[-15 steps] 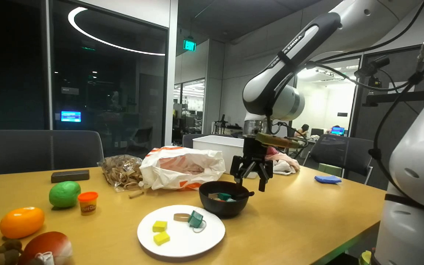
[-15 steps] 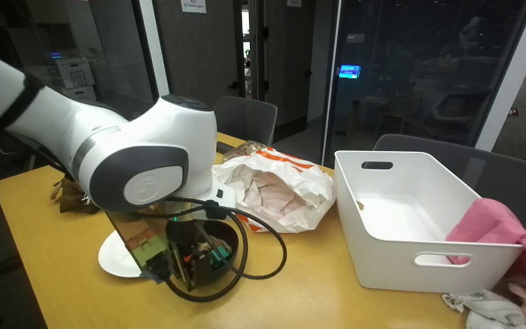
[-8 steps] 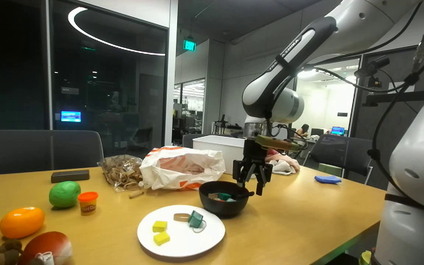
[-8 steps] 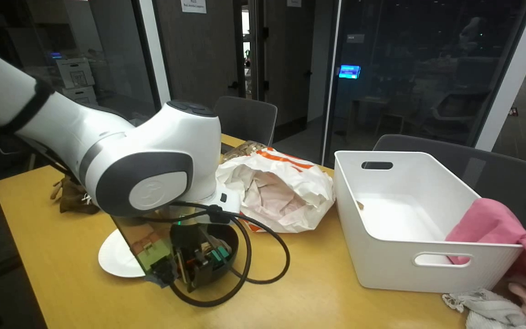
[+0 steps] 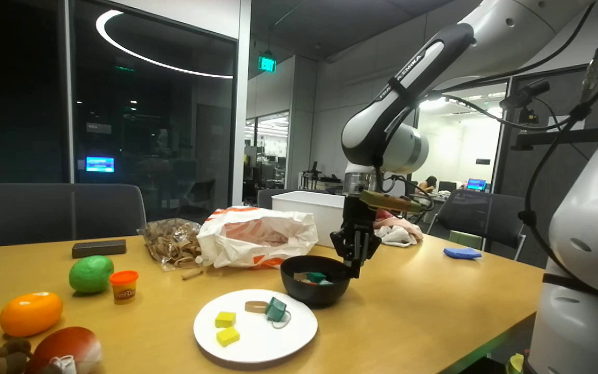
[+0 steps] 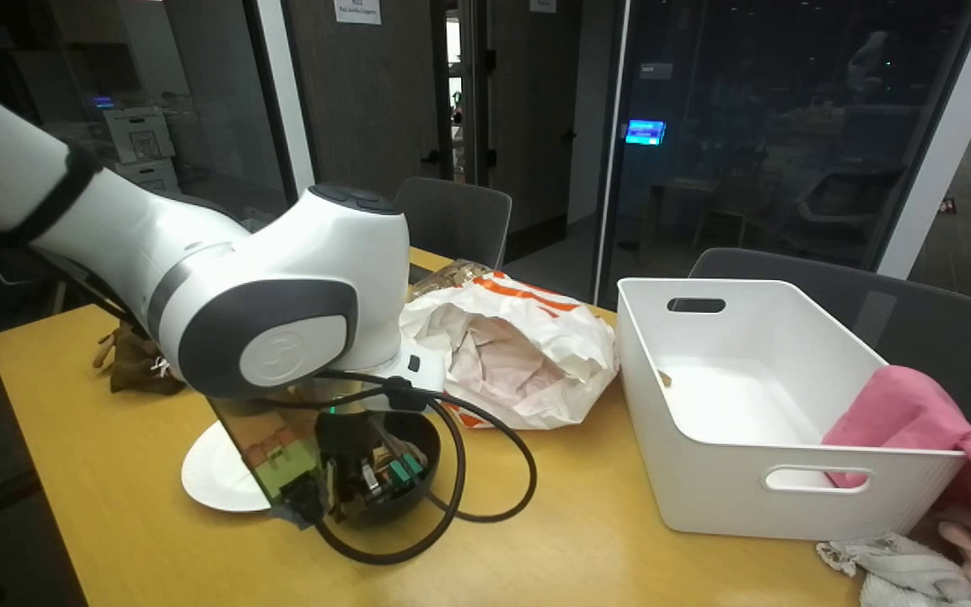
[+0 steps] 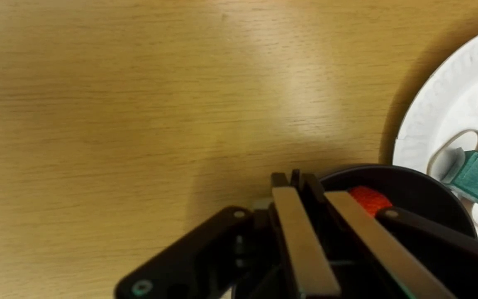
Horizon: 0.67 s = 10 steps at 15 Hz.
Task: Take one blue block out of the black bowl with the spoon
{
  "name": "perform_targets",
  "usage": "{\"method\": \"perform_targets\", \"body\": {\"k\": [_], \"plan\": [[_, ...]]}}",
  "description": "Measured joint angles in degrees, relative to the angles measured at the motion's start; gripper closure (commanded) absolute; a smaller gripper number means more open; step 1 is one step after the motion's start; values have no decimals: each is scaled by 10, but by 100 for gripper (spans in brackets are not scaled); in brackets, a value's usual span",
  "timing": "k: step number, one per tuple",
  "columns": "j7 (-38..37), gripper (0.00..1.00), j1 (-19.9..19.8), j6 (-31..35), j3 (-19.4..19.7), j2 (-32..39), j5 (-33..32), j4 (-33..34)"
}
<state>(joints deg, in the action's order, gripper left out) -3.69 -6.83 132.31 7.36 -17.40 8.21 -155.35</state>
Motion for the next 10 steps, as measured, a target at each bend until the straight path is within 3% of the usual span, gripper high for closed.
{"method": "perform_targets", "body": {"k": [1,10], "plan": [[0,91,0,0,0,0,0,0],[17,91,5,-3,0,-6,26,5]]}}
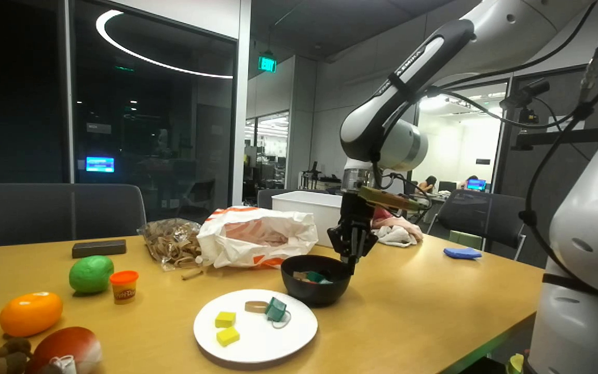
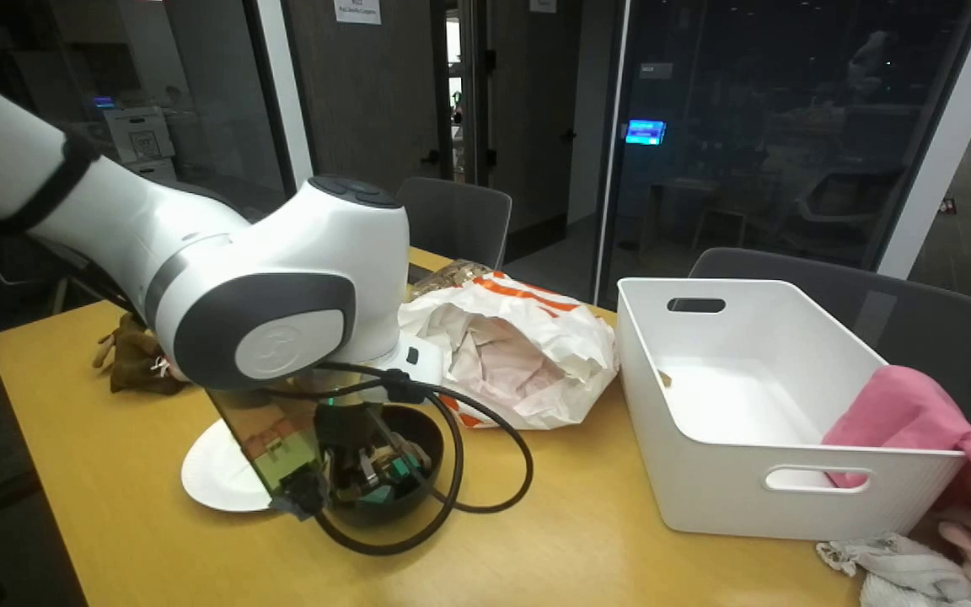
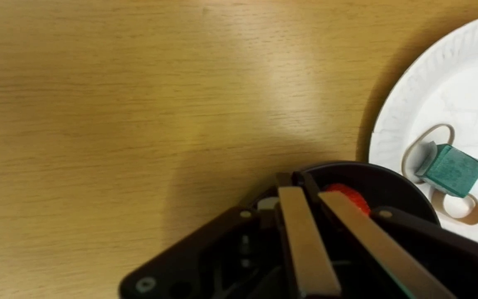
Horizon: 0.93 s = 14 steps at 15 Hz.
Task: Take one blue block out of the black bowl with the spoon
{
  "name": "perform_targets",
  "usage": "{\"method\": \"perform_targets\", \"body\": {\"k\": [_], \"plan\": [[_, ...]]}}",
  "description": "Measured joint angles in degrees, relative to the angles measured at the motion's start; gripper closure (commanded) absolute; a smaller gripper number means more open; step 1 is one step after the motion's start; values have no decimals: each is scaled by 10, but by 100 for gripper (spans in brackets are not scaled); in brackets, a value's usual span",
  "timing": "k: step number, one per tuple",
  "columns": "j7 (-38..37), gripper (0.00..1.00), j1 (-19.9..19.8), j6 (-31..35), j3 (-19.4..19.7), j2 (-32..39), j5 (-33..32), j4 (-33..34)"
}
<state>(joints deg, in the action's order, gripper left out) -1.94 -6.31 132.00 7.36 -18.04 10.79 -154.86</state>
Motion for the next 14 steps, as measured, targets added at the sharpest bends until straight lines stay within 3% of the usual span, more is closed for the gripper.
{"method": "perform_targets", "body": {"k": [2,9,14], "plan": [[12,92,3,-23,1,-3,14,6],[67,91,4,-192,36,44,73,75],[167,92,-5,-262,65,126,180,132]]}}
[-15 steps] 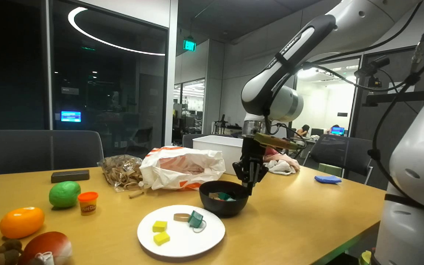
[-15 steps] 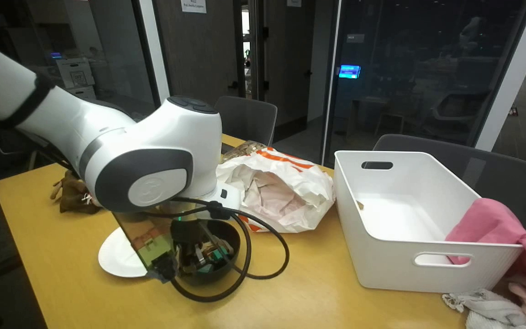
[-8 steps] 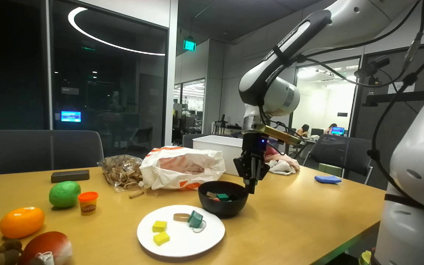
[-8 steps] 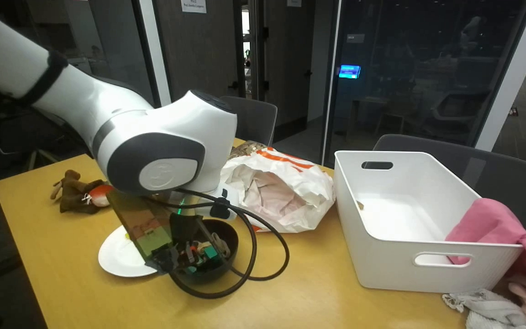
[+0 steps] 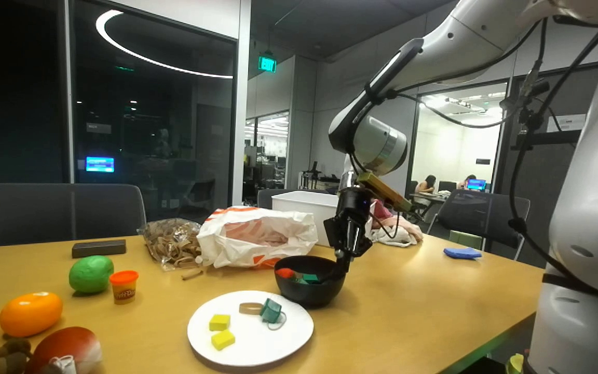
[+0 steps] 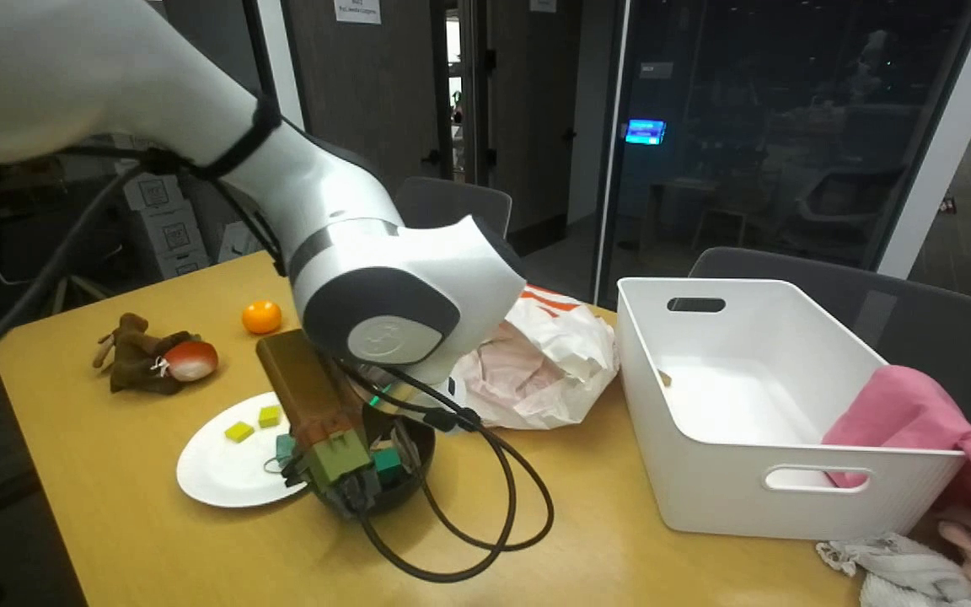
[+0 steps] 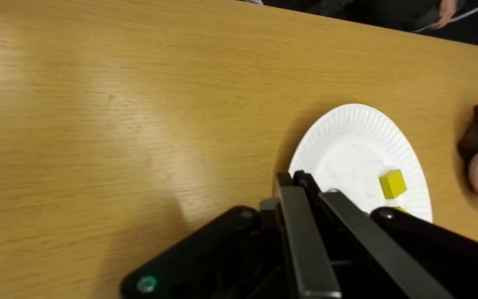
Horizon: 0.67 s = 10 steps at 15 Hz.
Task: Take one blue block out of the black bowl with the spoon
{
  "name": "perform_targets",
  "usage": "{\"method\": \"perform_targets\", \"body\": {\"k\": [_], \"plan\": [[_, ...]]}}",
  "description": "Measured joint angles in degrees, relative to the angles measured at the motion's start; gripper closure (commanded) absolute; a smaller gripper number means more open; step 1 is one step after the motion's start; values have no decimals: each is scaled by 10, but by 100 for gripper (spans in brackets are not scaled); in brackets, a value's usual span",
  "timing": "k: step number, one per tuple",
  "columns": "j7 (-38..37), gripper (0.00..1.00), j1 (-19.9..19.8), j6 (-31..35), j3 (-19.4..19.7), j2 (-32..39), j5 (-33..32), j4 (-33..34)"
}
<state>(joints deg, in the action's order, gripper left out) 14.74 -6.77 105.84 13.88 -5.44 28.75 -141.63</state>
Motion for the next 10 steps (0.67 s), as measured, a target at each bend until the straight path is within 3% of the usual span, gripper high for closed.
{"method": "perform_targets", "body": {"k": [5,10], "plan": [[89,91,-22,-32,3,65,88,47],[133,91,-41,-48,2,100,112,76]]}}
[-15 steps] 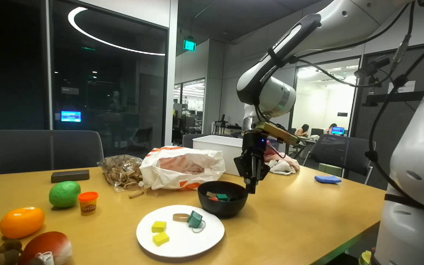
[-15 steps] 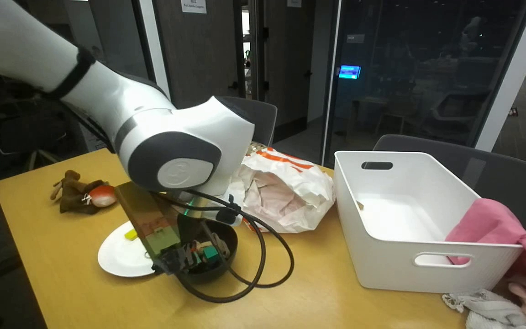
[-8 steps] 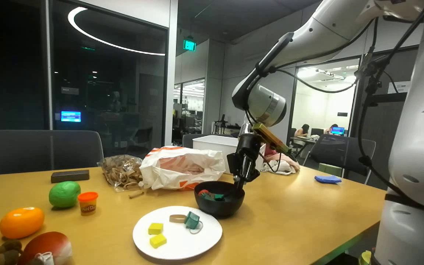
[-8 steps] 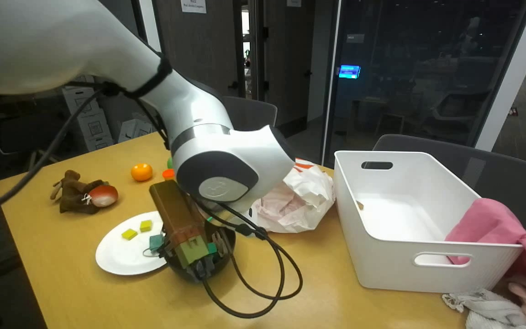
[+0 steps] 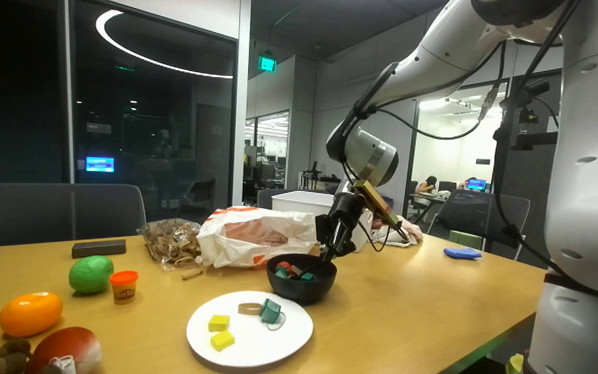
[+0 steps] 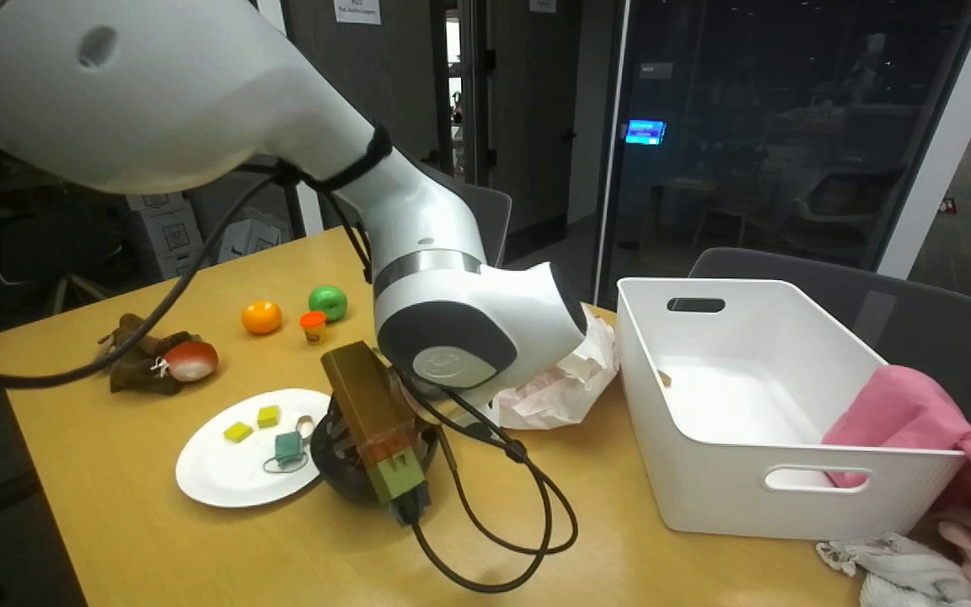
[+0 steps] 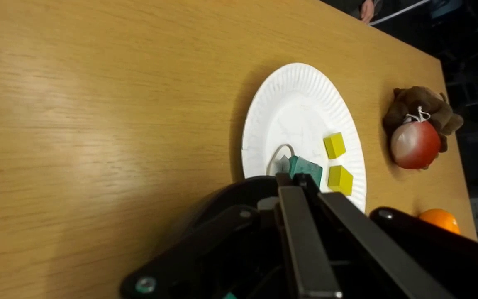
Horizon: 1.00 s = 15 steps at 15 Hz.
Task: Take one blue block out of the black bowl with the spoon
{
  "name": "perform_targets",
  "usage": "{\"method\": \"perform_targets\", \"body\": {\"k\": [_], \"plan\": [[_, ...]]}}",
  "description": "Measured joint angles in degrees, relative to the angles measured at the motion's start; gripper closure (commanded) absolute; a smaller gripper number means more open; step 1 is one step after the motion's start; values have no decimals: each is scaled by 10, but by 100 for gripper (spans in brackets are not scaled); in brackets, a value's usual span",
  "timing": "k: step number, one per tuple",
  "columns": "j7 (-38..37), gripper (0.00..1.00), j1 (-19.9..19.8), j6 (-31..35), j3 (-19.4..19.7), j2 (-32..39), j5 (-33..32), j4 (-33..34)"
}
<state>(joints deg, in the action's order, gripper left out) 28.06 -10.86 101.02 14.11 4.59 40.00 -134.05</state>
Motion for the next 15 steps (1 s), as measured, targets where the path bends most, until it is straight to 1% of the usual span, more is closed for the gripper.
{"method": "perform_targets", "body": {"k": [5,9,15], "plan": [[41,91,-16,-13,0,1,0,22],[82,91,-29,-41,0,6,7,33],[115,91,-44,-72,0,23,19,40]]}}
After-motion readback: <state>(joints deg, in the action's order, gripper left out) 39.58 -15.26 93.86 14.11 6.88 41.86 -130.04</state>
